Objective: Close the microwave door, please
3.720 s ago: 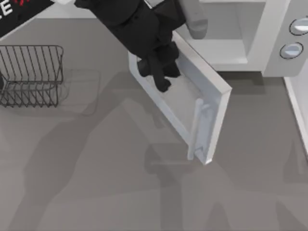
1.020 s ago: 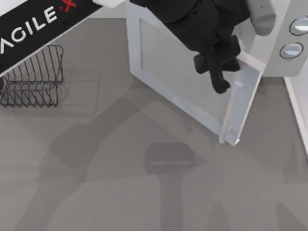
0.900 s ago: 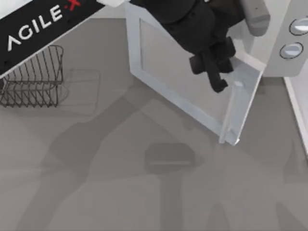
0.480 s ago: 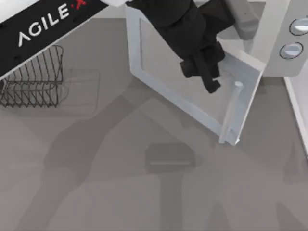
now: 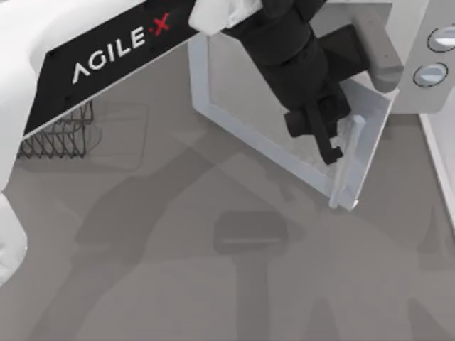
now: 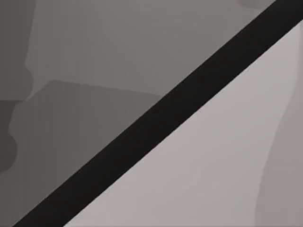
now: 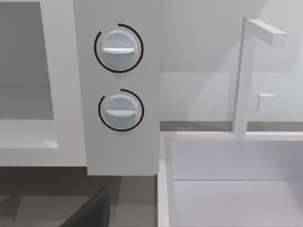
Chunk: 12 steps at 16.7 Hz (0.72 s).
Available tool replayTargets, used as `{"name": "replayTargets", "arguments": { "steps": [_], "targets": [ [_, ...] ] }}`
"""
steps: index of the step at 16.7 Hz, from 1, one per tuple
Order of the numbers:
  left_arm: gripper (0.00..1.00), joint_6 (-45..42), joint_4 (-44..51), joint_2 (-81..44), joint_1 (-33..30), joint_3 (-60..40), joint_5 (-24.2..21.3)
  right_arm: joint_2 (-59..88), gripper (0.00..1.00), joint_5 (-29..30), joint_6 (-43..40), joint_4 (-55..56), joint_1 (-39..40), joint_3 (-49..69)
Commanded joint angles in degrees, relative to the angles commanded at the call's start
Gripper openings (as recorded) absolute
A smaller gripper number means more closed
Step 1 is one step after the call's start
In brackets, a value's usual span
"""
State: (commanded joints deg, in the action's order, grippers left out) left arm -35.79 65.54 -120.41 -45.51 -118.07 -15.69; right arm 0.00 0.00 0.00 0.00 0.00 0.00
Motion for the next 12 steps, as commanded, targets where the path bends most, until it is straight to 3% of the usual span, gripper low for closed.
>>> {"name": "replayTargets", "arguments": {
  "steps": [12],
  "targets": [
    [0.00,1.9,2.4,0.6,0.6,-4.9,-2.9,0.0,1.00,0.0,0.0,0.0,0.0,0.0]
  ]
}}
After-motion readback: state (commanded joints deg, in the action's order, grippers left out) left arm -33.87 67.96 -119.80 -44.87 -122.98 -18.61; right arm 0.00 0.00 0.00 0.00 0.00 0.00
